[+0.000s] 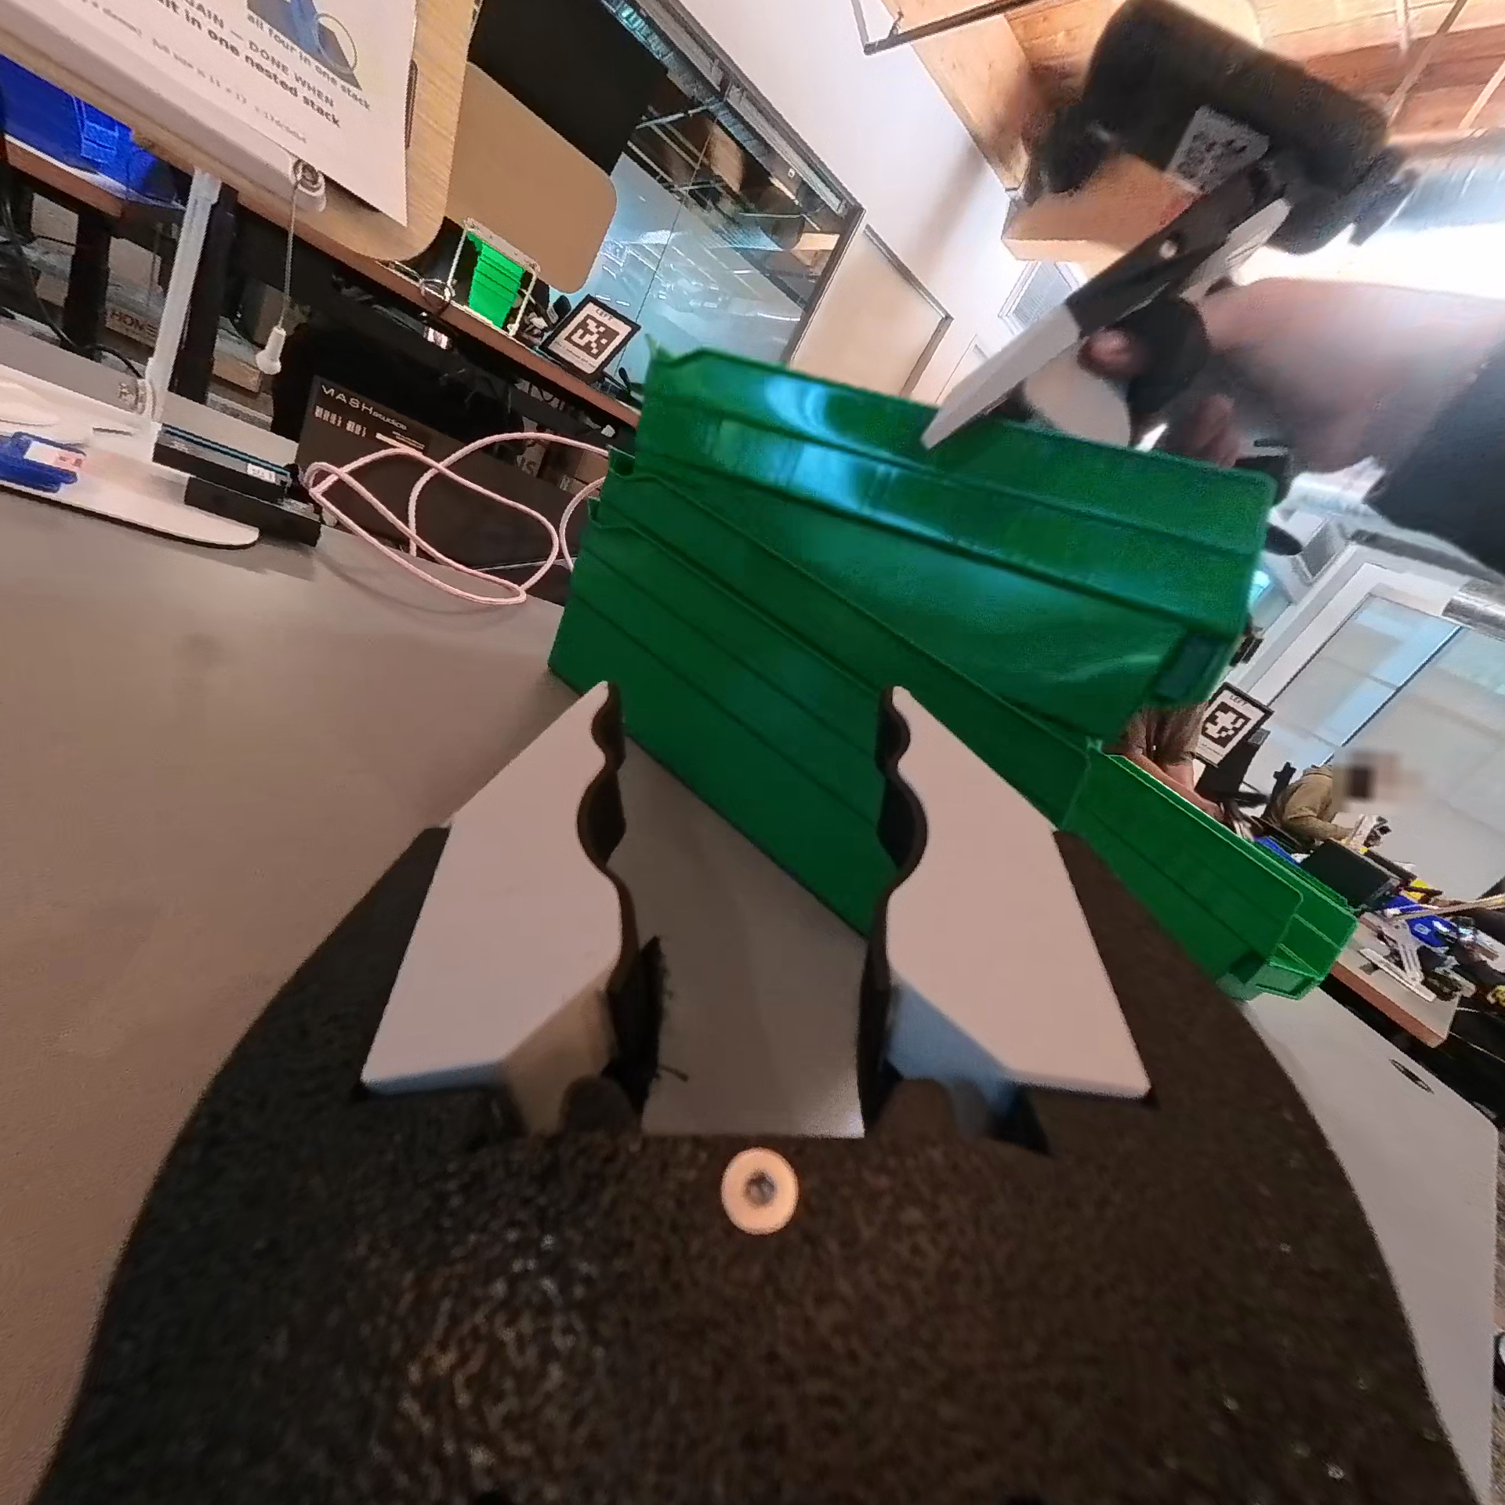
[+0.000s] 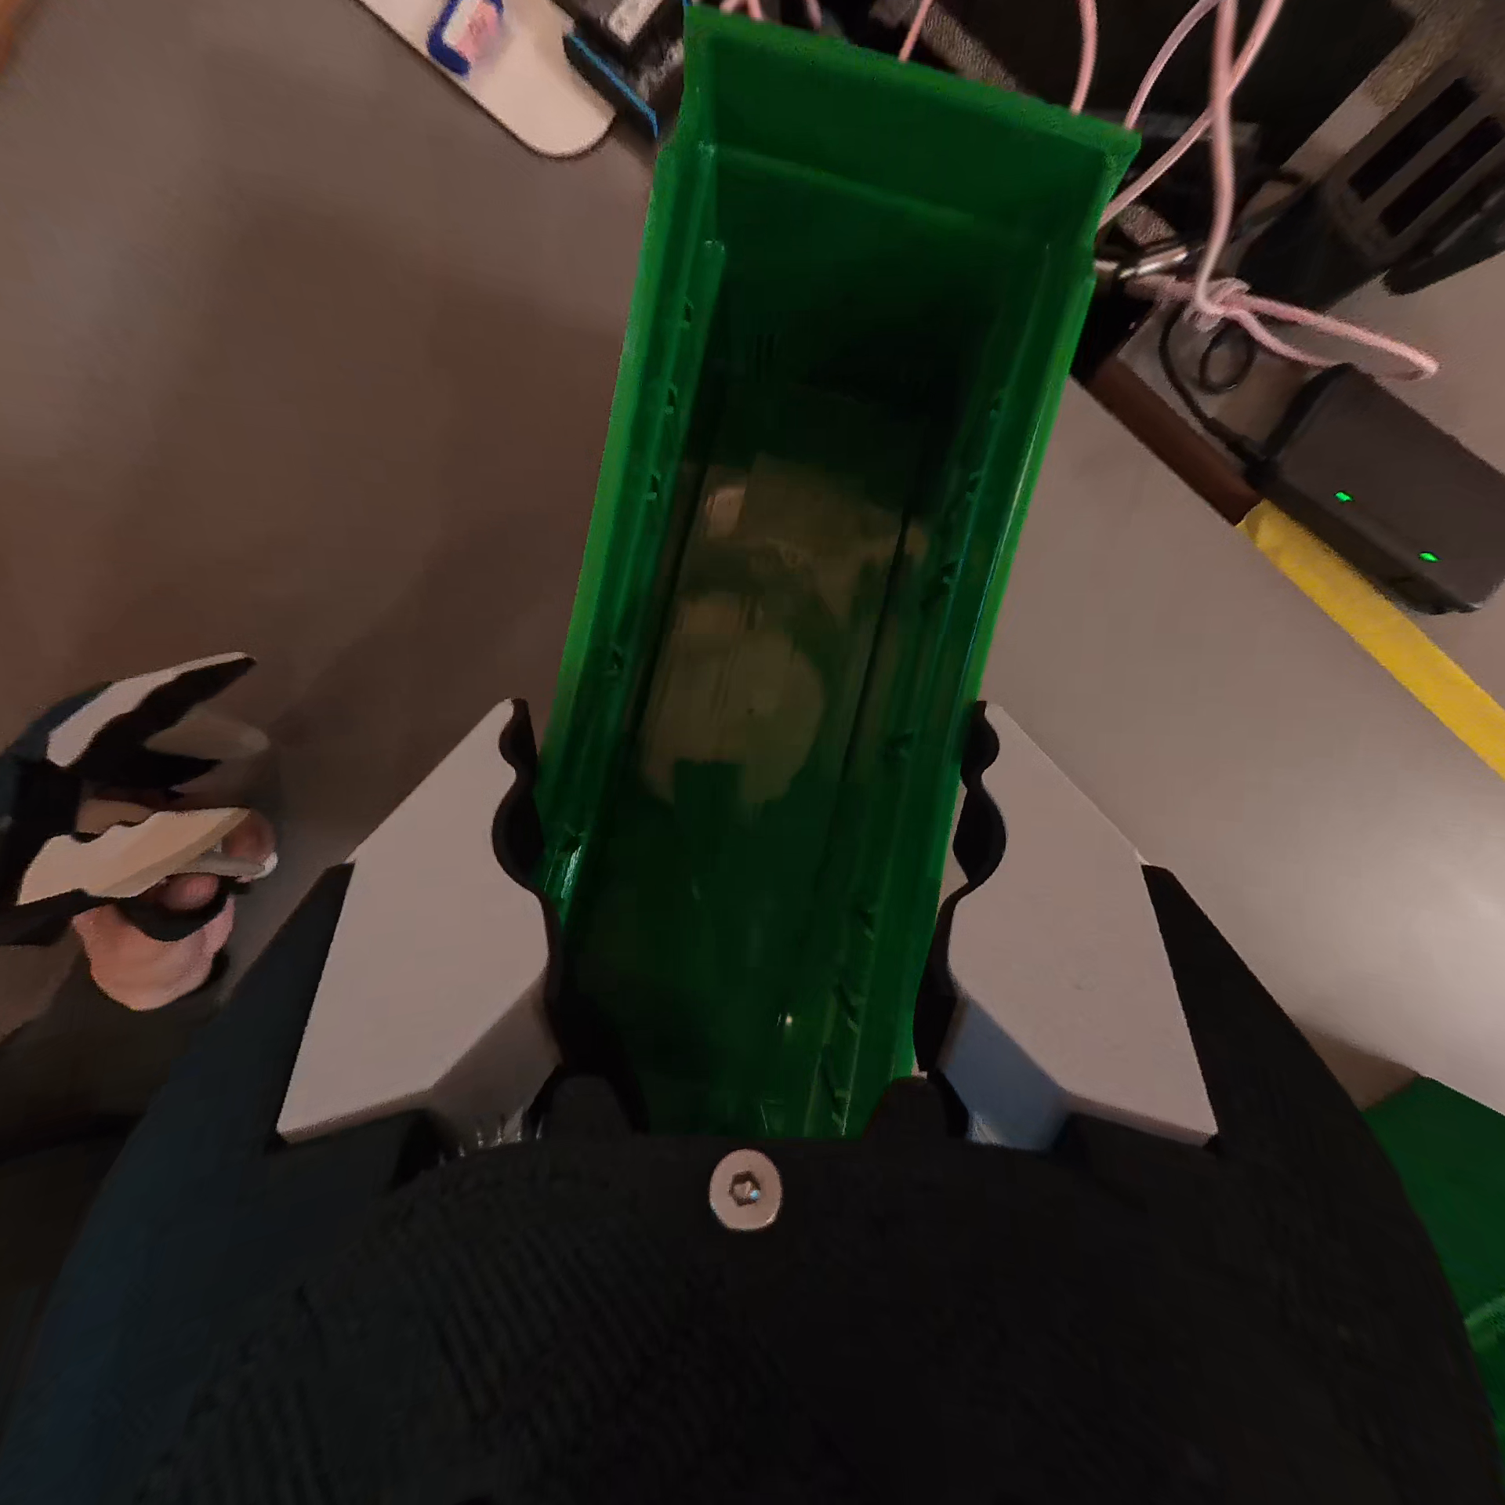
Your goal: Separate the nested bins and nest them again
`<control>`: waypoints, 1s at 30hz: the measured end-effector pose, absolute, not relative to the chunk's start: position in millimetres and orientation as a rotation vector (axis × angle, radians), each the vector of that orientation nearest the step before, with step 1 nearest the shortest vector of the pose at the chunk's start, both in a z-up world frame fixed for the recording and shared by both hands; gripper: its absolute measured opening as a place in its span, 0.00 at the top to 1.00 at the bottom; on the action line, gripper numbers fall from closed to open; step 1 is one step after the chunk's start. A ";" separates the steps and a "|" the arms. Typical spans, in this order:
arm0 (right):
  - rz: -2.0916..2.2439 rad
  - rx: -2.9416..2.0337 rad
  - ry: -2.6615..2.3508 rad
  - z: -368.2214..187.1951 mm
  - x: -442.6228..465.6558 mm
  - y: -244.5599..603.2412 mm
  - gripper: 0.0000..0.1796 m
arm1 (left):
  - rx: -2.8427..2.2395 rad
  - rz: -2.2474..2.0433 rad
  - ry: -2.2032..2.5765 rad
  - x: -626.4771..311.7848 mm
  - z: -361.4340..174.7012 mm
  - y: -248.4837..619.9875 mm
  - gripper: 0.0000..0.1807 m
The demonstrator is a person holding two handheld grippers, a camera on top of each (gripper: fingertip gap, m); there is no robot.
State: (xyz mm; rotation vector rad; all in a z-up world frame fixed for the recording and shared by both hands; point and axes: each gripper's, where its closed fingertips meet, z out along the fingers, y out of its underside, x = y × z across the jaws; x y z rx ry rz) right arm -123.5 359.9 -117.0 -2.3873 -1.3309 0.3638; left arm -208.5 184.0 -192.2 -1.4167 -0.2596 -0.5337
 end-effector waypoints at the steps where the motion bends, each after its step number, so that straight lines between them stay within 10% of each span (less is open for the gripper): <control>1: 0.377 -2.378 -1.311 -108.7 -121.3 362.5 0.42 | -1.416 -0.534 -0.260 -208.6 -192.1 183.9 0.67; 11: 0.217 -2.336 -0.952 -46.2 -12.5 443.6 0.42 | -1.421 -0.527 -0.259 -208.3 -192.8 184.3 0.67; 30: 0.070 -2.553 -0.702 -229.5 159.6 452.6 0.30 | -1.426 -0.539 -0.261 -207.5 -193.5 186.0 0.66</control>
